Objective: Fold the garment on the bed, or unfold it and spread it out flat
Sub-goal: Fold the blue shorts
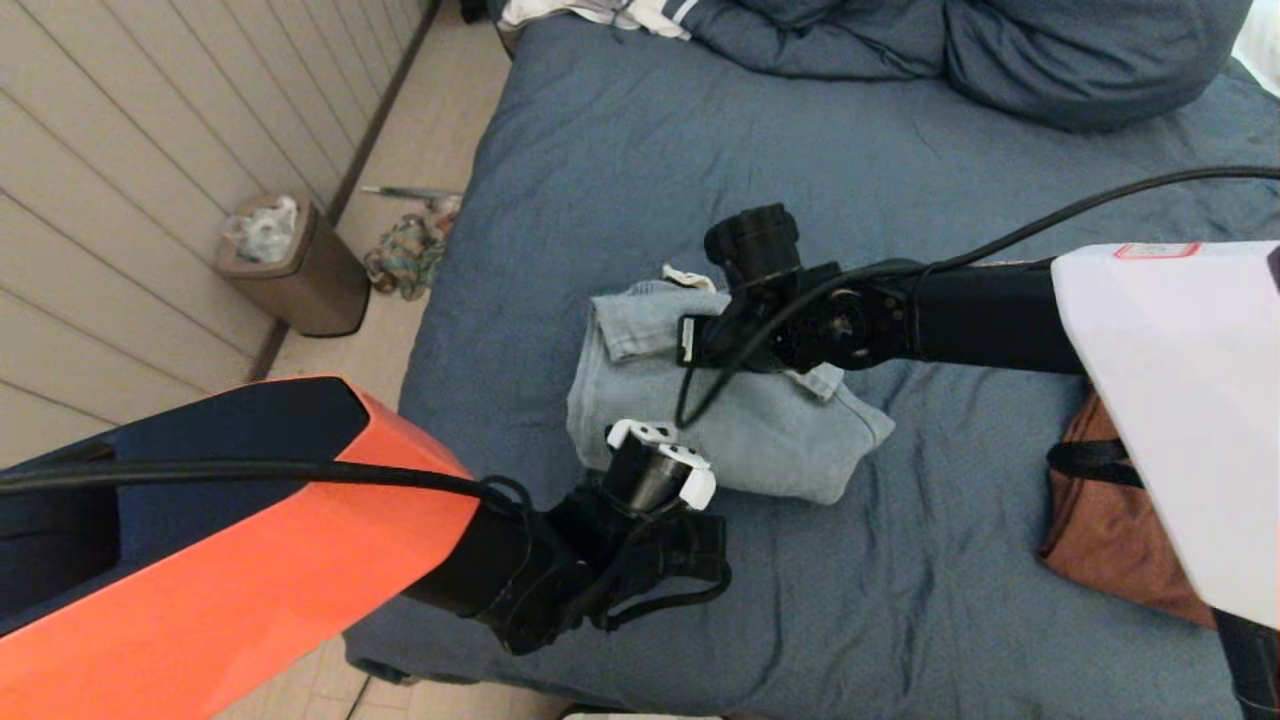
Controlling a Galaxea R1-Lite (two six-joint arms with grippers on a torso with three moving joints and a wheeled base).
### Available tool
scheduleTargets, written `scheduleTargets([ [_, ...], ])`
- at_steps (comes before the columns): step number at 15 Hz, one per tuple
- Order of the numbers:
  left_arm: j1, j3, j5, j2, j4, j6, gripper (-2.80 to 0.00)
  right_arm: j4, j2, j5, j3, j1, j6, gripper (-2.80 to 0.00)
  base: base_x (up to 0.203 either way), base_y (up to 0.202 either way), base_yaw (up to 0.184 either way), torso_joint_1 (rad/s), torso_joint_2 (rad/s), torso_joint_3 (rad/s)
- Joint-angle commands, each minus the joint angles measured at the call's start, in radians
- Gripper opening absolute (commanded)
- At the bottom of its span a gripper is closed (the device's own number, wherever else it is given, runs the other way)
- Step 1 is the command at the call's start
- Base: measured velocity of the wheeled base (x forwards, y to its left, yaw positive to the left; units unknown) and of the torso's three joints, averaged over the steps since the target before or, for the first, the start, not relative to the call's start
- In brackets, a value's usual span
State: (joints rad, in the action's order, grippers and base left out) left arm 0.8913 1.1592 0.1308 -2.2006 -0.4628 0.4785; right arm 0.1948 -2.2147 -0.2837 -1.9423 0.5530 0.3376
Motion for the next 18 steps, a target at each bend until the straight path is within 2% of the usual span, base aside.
scheduleTargets([
  [1, 0.000, 0.008, 0.000, -0.020, -0.002, 0.003, -2.80, -0.124, -0.032, -0.034, -0.030, -0.029, -0.026, -2.80, 0.000, 0.000, 0.000, 0.000, 0.00, 0.000],
  [4, -0.001, 0.013, 0.000, -0.022, -0.002, 0.003, -2.80, -0.257, -0.011, -0.149, -0.027, -0.034, -0.035, -2.80, 0.000, 0.000, 0.000, 0.000, 0.00, 0.000],
  [7, 0.000, 0.012, 0.002, 0.011, -0.002, 0.004, -2.80, -0.258, 0.029, -0.160, 0.005, -0.021, -0.035, -2.80, 0.000, 0.000, 0.000, 0.000, 0.00, 0.000],
  [10, 0.000, 0.010, 0.003, 0.127, 0.010, 0.002, -2.80, -0.262, 0.043, -0.163, -0.006, -0.019, -0.034, -2.80, 0.000, 0.000, 0.000, 0.000, 0.00, 0.000],
  [15, 0.000, 0.009, 0.003, 0.249, 0.045, 0.003, -2.80, -0.311, 0.042, -0.163, -0.010, -0.090, -0.061, -2.80, 0.000, 0.000, 0.000, 0.000, 0.00, 0.000],
  [18, -0.001, 0.033, 0.011, 0.240, 0.043, 0.004, -2.80, -0.308, 0.038, -0.163, 0.008, -0.090, -0.054, -2.80, 0.000, 0.000, 0.000, 0.000, 0.00, 0.000],
])
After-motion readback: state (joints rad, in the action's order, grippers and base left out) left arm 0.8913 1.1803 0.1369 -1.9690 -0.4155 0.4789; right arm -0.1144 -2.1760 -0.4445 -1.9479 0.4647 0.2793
